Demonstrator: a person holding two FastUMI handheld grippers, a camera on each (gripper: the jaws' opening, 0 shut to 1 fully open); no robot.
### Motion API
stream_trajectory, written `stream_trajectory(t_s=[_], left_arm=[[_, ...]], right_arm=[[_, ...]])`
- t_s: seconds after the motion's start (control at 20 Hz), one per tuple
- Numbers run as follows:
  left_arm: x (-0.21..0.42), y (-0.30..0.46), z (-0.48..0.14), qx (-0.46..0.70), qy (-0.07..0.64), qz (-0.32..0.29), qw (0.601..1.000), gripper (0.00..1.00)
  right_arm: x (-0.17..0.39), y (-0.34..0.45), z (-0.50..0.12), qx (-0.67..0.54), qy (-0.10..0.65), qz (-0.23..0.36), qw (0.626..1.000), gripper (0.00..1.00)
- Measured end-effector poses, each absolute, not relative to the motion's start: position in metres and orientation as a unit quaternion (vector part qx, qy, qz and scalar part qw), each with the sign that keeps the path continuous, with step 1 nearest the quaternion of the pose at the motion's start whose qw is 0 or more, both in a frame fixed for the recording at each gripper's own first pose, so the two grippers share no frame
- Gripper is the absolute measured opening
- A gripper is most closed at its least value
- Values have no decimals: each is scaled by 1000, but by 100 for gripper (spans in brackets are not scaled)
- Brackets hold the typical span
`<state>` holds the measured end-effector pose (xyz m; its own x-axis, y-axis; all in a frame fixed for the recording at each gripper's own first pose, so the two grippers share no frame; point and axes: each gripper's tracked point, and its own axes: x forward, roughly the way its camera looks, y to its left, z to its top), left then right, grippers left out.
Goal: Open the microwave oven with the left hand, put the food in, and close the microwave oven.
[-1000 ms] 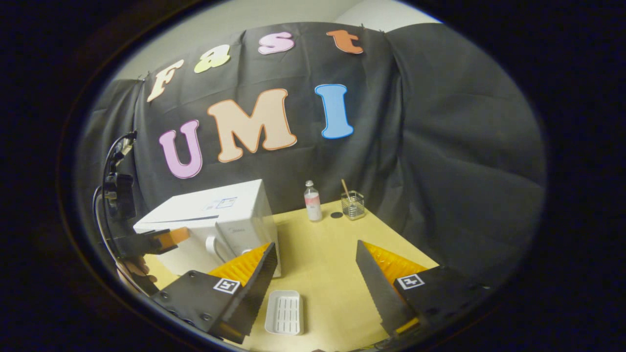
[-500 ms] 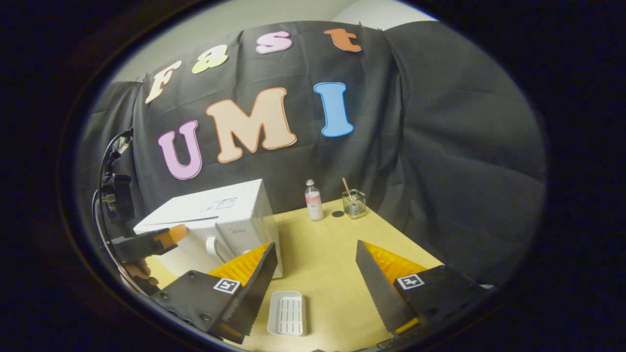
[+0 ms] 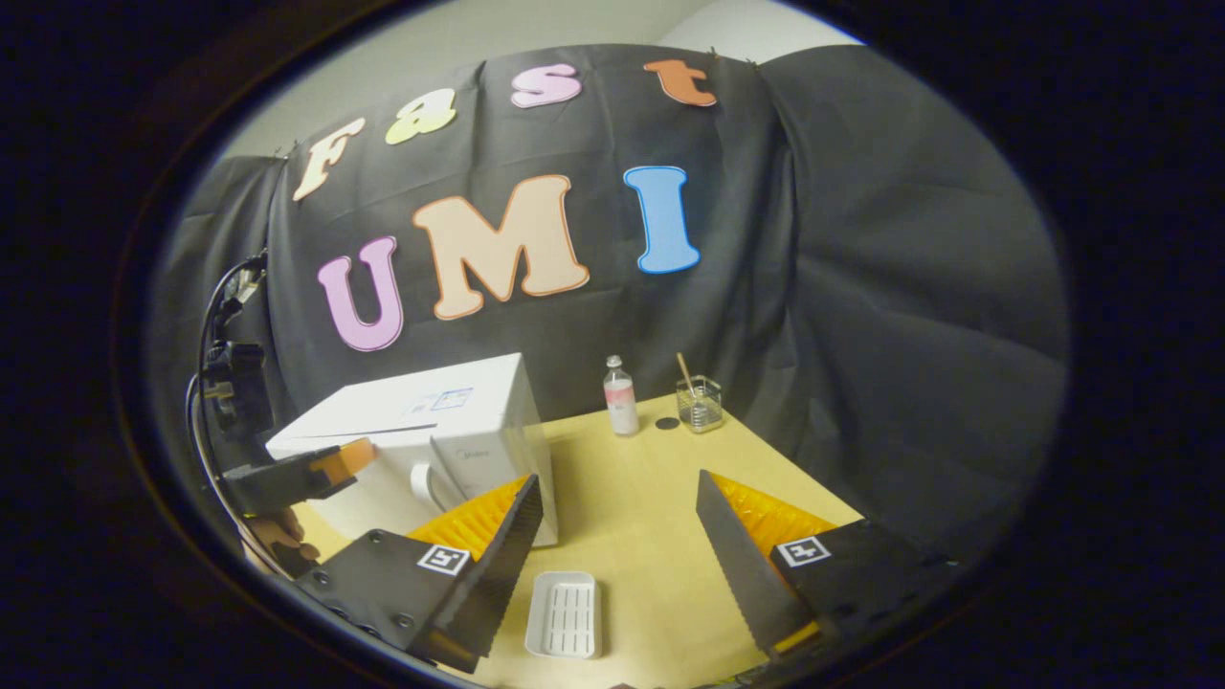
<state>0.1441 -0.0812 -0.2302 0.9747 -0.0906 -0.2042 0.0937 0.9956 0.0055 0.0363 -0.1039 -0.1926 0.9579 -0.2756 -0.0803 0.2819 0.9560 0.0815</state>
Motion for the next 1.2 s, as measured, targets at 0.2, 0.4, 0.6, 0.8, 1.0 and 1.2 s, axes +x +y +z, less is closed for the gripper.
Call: stream_trajectory(t_s=[0.2,0.4,0.6,0.8,1.0,1.2], left_arm=[[149,-89,-242,5,106,-68,992,1],[148,-89,-243,6,110,-69,992,2],[147,-89,-243,9,111,-74,991,1],[143,-84,-240,5,129,-71,989,1],[118,-63,-225,20,124,-52,991,2],[85,-41,-211,39,124,-36,991,29]], right_arm=[[36,-97,-191,26,33,-127,991,92],[30,-97,-189,12,33,-126,991,92],[25,-96,-188,4,37,-122,992,92],[26,-87,-187,-13,44,-110,993,92],[34,-82,-179,0,44,-96,994,92],[47,-86,-164,4,38,-96,995,92]])
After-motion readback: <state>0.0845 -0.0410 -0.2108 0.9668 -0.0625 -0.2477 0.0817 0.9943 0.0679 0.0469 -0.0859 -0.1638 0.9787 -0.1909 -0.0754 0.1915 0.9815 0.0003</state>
